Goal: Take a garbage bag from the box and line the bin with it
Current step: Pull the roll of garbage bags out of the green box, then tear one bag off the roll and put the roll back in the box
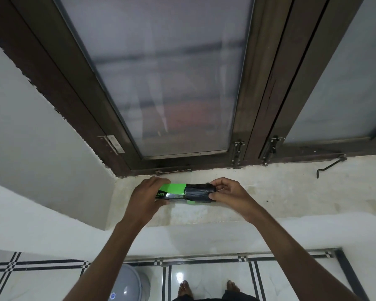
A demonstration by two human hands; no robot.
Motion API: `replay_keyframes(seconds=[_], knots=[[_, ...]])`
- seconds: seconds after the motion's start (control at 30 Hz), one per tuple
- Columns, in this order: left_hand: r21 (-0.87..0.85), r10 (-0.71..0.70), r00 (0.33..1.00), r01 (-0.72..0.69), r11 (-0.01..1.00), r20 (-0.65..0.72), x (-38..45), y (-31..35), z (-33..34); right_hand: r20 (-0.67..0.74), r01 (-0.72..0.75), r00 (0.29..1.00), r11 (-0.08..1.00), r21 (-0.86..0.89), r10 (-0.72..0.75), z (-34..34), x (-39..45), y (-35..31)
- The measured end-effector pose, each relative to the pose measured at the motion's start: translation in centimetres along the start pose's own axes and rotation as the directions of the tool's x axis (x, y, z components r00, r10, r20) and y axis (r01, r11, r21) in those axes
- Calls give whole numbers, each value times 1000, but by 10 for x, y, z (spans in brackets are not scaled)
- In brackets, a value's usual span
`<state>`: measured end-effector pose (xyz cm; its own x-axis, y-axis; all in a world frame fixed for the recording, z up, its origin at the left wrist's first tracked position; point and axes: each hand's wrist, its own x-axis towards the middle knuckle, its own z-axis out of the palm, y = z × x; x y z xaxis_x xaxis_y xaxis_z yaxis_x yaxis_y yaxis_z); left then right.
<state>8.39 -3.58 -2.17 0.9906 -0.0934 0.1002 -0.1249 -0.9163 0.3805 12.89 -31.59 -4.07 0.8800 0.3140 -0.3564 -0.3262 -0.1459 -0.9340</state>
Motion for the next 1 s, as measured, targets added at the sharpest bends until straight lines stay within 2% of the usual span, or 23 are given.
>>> replay_keyframes(seconds=[0.2,0.27,0.3,0.37,0.4,0.43,0.47,0.5,0.53,0.57,0.6,0.63,0.67,0.7,0.77,0.83,0.9,1.0], knots=[[42,-73,997,72,997,39,-7,-21,7,-161,-10,987,998,67,21,-25,-19,10],[83,-70,997,71,994,-9,-5,-11,4,-219,9,976,995,101,13,-31,-27,9],[59,-49,995,54,997,-82,-6,2,1,-248,23,969,993,114,6,-32,-31,9],[-78,-16,970,-2,997,-241,-9,39,0,-312,58,950,988,140,-12,-34,-38,6],[-192,-54,965,4,981,-256,-11,63,1,-341,83,940,984,158,-24,-34,-43,4],[-355,-138,970,60,933,-199,-12,88,3,-364,112,930,980,167,-44,-34,-47,2],[-545,-245,968,181,819,-46,-10,109,6,-381,145,921,976,164,-73,-32,-51,1],[-702,-315,933,343,624,176,-5,128,10,-392,176,914,973,152,-104,-29,-55,-1],[-774,-323,859,502,386,397,2,144,16,-398,202,908,970,138,-133,-27,-59,0],[-778,-279,786,606,167,552,9,156,22,-393,228,904,967,116,-166,-25,-63,1],[-764,-230,743,645,0,628,16,164,29,-373,252,905,964,84,-204,-23,-68,2],[-754,-207,727,647,-111,655,24,170,35,-350,273,904,962,30,-245,-22,-72,3],[-754,-212,723,637,-162,657,29,174,40,-326,288,901,957,-45,-287,-22,-75,5],[-762,-229,727,624,-173,647,33,177,44,-302,299,895,944,-139,-328,-23,-79,6],[-789,-244,755,609,-80,608,36,180,51,-305,293,888,935,-201,-344,-28,-83,3],[-801,-208,797,592,89,567,37,181,56,-387,238,886,967,-93,-256,-35,-83,-6],[-796,-156,826,563,224,541,37,184,59,-413,170,897,985,-7,-158,-46,-79,-15],[-789,-76,841,530,310,535,35,191,61,-396,87,915,996,8,-77,-60,-69,-24]])
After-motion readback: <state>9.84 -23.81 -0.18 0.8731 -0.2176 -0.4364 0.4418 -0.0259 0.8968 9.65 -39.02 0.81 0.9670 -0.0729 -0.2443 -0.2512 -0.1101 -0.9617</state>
